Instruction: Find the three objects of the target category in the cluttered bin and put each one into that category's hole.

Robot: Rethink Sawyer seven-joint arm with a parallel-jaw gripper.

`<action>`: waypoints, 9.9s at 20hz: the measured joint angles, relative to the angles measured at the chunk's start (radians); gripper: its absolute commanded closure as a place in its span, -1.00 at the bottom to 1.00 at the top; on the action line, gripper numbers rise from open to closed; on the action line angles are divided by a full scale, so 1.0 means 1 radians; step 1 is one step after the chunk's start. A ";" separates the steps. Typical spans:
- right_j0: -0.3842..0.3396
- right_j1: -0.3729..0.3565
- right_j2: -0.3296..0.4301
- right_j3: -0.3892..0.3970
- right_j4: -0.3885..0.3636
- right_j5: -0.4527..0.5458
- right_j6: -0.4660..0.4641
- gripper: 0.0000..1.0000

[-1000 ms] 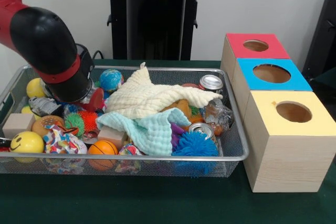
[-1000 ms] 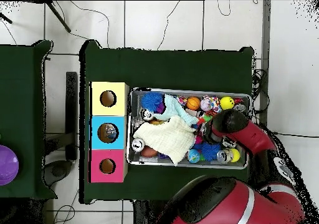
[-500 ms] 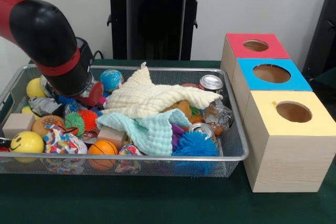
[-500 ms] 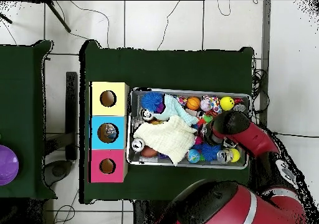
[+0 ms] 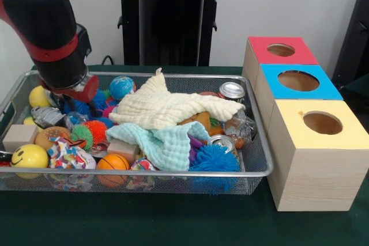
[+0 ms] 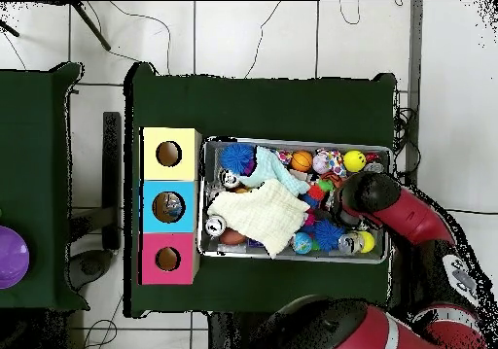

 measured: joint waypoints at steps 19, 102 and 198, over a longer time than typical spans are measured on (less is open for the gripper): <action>0.150 0.016 -0.086 -0.023 -0.101 -0.271 0.000 -1.00; -0.147 -0.106 0.178 0.466 -0.028 -0.767 0.002 1.00; 0.436 -0.079 -0.325 0.082 0.276 -0.050 0.373 1.00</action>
